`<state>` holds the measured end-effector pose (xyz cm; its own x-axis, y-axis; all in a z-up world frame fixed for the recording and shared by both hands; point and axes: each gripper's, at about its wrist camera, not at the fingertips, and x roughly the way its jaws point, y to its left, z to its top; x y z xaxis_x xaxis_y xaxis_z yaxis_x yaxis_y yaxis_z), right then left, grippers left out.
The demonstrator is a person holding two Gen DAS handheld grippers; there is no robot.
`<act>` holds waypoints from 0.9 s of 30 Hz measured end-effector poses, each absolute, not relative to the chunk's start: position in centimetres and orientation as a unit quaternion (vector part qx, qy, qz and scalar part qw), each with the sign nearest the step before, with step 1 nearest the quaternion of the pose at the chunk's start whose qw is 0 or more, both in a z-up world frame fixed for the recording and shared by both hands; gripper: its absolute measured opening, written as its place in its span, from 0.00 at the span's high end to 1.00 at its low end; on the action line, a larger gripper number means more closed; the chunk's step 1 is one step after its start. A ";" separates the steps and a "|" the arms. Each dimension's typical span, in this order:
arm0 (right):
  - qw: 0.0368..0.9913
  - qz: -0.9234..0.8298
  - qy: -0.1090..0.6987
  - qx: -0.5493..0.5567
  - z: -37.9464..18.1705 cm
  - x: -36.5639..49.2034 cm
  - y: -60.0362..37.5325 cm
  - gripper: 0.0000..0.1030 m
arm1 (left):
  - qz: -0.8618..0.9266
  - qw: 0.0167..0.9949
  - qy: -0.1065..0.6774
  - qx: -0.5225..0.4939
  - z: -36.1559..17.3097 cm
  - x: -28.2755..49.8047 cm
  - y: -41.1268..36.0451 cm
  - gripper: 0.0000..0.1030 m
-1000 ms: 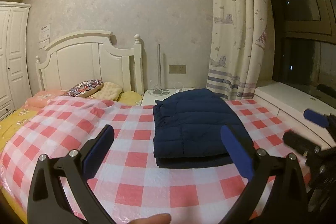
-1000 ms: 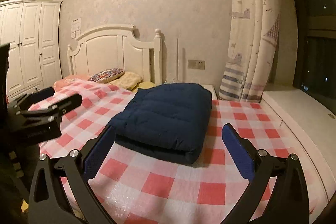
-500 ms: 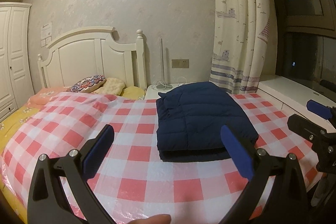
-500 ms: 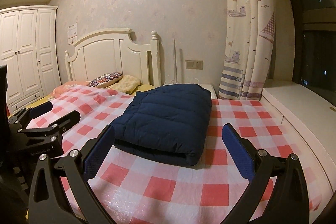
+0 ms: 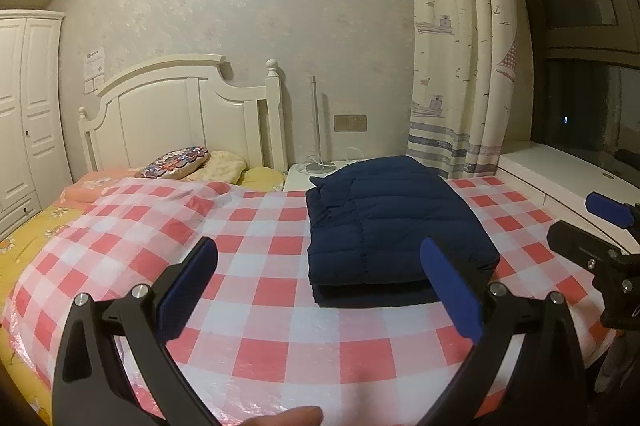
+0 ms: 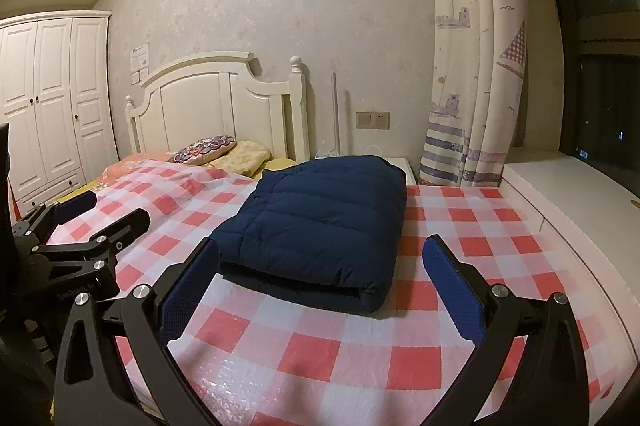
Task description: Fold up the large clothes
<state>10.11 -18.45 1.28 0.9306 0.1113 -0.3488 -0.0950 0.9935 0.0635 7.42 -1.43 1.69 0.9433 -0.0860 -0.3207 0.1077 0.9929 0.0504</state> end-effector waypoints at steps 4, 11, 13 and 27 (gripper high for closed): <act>0.982 0.054 0.181 0.024 1.0 10.1 -18.5 0.05 | -0.048 0.985 0.161 0.034 1.7 7.4 -1.3 0.02; 0.982 0.054 0.182 0.026 1.0 10.1 -18.5 0.05 | -0.045 0.985 0.161 0.034 1.6 7.4 -1.2 0.02; 0.981 0.054 0.182 0.027 1.0 10.1 -18.5 0.05 | -0.045 0.985 0.161 0.035 1.6 7.4 -1.1 0.02; 0.981 0.053 0.185 0.029 0.6 10.1 -18.5 0.05 | -0.042 0.985 0.163 0.036 1.6 7.5 -1.1 0.02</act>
<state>10.10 -18.49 0.57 0.9257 0.1155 -0.3602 -0.0942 0.9926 0.0761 7.46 -1.06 1.56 0.9434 -0.0713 -0.3240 0.0947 0.9939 0.0570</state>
